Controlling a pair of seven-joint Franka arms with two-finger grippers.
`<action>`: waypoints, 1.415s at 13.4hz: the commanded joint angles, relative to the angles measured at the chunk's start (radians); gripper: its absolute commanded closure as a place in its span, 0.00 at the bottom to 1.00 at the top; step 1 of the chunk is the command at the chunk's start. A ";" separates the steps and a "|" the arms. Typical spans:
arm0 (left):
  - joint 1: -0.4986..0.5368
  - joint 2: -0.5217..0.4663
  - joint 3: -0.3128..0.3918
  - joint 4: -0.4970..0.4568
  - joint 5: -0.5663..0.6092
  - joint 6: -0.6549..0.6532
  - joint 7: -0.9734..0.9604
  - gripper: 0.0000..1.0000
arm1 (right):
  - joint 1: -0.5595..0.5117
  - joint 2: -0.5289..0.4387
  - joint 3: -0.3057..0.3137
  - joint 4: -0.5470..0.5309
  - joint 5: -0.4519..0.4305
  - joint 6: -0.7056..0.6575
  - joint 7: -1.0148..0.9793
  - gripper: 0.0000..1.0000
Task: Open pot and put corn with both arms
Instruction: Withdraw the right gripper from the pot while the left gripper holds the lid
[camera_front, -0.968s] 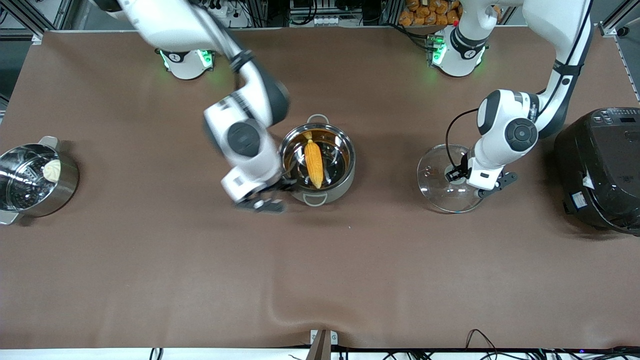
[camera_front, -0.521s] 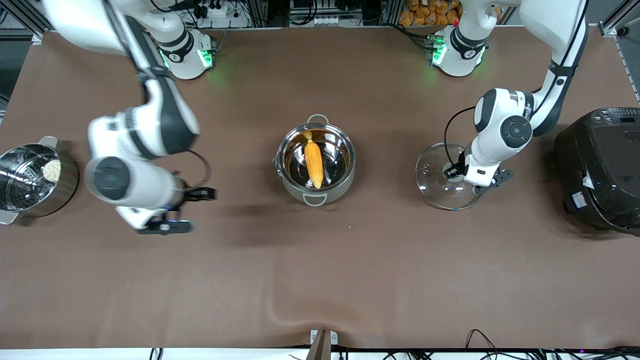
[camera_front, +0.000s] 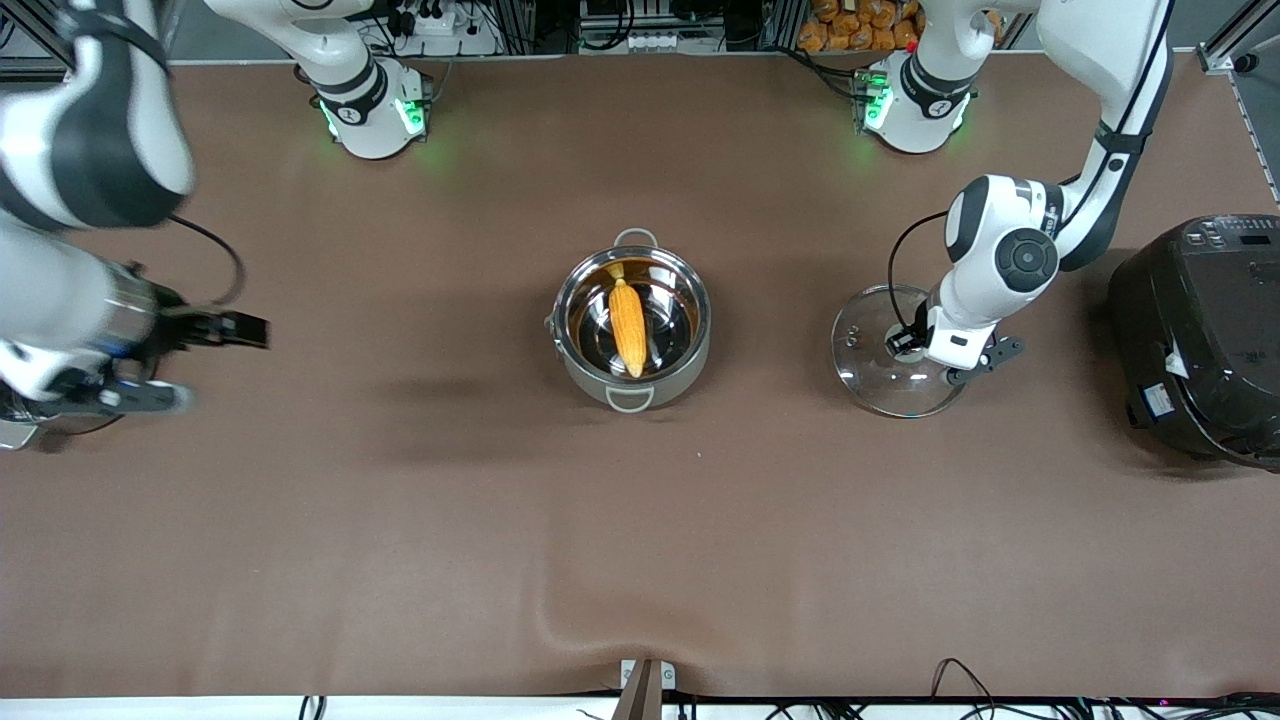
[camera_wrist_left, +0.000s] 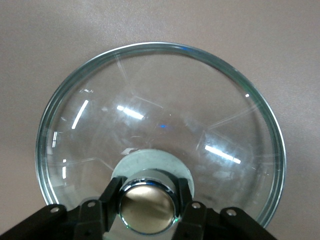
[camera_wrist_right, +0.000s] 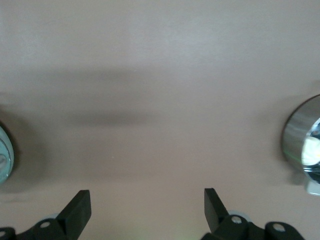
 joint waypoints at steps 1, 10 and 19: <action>0.007 -0.021 -0.005 -0.014 0.024 0.012 0.009 1.00 | -0.007 -0.145 0.017 -0.104 -0.015 0.005 -0.019 0.00; 0.011 0.003 -0.005 -0.005 0.024 0.023 0.015 0.00 | -0.016 -0.236 0.016 -0.089 -0.002 -0.027 0.007 0.00; 0.021 -0.109 -0.004 0.346 0.024 -0.375 0.014 0.00 | -0.016 -0.227 0.016 -0.093 0.025 -0.013 0.050 0.00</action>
